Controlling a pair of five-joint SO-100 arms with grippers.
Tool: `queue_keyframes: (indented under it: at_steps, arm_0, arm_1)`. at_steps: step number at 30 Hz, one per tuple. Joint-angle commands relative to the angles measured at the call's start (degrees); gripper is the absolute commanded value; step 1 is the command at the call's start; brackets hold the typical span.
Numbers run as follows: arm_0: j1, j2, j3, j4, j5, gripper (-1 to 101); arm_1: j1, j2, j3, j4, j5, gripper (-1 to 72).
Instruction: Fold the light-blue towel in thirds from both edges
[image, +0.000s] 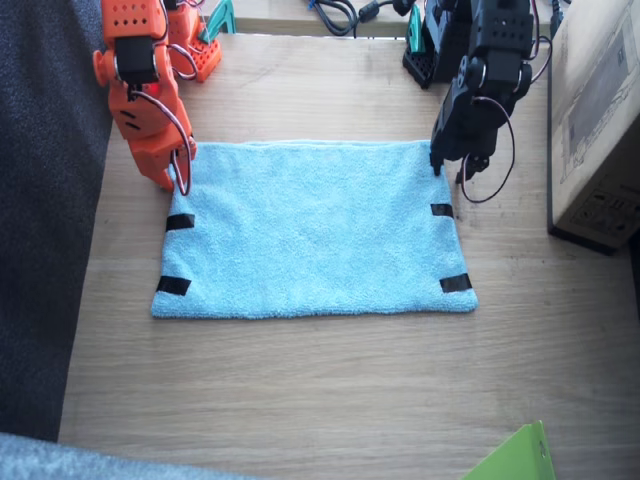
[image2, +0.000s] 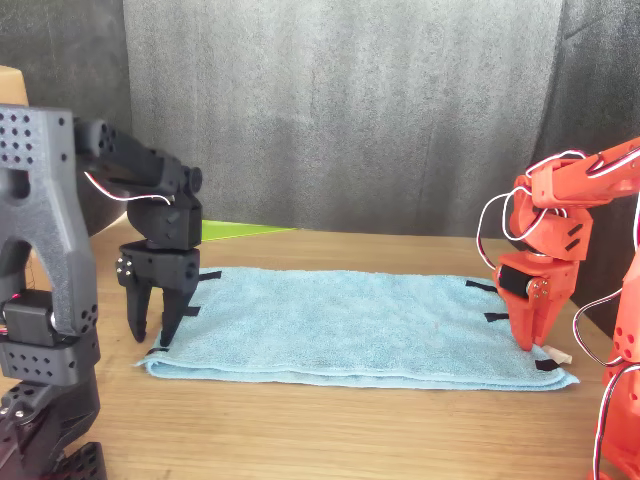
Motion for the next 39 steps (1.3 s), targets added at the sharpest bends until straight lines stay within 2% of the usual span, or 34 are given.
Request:
queue_keyframes:
  at_steps: [1, 6, 9, 20, 23, 27, 39]
  arm_0:
    - [0.3, -0.1, 0.0, 0.2, 1.3, 17]
    - [-0.1, 0.0, 0.0, -0.5, 1.1, 4]
    - [0.0, 0.3, 0.4, -0.6, 1.5, 0]
    - [1.3, 8.4, 3.3, 0.1, 1.8, 0]
    - [3.3, 5.8, 0.2, 1.3, 0.4, 10]
    - [4.4, -0.4, -7.1, 4.3, 1.5, 17]
    - [1.4, -5.5, -18.1, 9.1, 1.6, 19]
  arm_1:
    - [1.2, -0.1, 2.0, 0.4, 0.0, 0.1]
    - [1.2, 0.4, 2.0, 0.5, 0.0, 0.1]
    - [1.0, 0.5, 2.3, 0.5, -0.1, 0.1]
    - [1.2, 1.1, 2.5, 0.4, -0.2, 0.1]
    - [1.8, 1.0, 2.5, 0.4, -0.1, 0.1]
    - [2.5, 0.2, 2.3, -0.1, 0.4, 0.1]
    - [2.3, -0.9, 2.5, -0.6, 0.0, 0.1]
